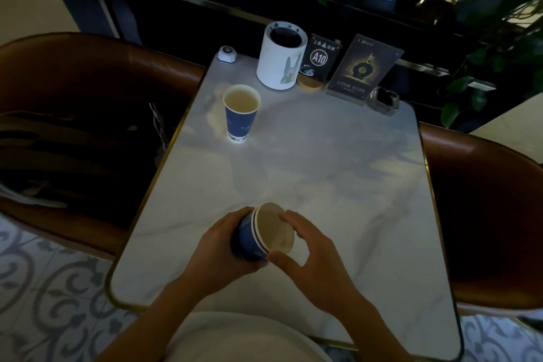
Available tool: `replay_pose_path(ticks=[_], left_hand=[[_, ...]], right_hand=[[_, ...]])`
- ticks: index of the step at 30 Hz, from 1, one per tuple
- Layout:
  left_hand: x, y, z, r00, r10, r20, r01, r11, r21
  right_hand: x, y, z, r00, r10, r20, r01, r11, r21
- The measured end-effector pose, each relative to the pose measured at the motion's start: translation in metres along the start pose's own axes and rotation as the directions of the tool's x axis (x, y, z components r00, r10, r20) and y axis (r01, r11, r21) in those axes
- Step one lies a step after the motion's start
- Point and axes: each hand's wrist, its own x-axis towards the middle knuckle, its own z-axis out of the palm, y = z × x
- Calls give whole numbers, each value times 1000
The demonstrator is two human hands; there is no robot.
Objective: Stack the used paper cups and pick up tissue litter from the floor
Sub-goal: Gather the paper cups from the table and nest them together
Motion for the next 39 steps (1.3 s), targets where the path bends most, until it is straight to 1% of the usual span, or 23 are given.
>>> replay_pose_path(ticks=[1, 2, 4, 7, 9, 10, 12, 15, 17, 20, 26, 30, 39], left_hand=[[2, 1, -1, 1000, -11, -9, 10, 1000, -17], [3, -1, -3, 1000, -23, -20, 22, 998, -50], [7, -2, -7, 997, -36, -65, 27, 991, -134], [11, -9, -15, 992, -80, -102, 58, 978, -200], [12, -12, -20, 989, -96, -115, 72, 977, -200], [13, -14, -22, 987, -106, -120, 82, 978, -190], [21, -36, -26, 966, -208, -154, 166, 955, -247], [23, -35, -28, 965, -205, -164, 162, 956, -245], [29, -34, -30, 964, -204, -172, 157, 956, -249], [32, -33, -30, 967, -185, -175, 142, 962, -232], [39, -40, -30, 961, -219, -170, 173, 953, -250], [45, -45, -30, 956, -246, -161, 197, 942, -272], [61, -41, -33, 948, -278, -154, 238, 943, -234]], right_hand=[[5, 1, -1, 998, 54, 18, -55, 996, 68], [9, 5, -1, 995, 85, 42, -88, 994, 70], [24, 5, -5, 995, 93, -16, -94, 996, -6], [52, 2, -13, 992, 45, -121, -53, 997, -64], [73, 2, -18, 984, -13, -176, -12, 990, -140], [85, 2, -21, 982, -42, -182, 6, 981, -194], [135, 3, -8, 996, -79, -51, 60, 948, -312], [166, 6, -6, 994, -104, 16, 99, 873, -477], [178, 9, -2, 993, -93, 75, 118, 845, -521], [183, 20, 2, 991, -64, 115, 119, 818, -563], [191, 37, 13, 980, -12, 198, 127, 804, -580], [201, 42, 20, 973, 21, 228, 122, 796, -593], [215, 45, 20, 974, 30, 224, 105, 817, -566]])
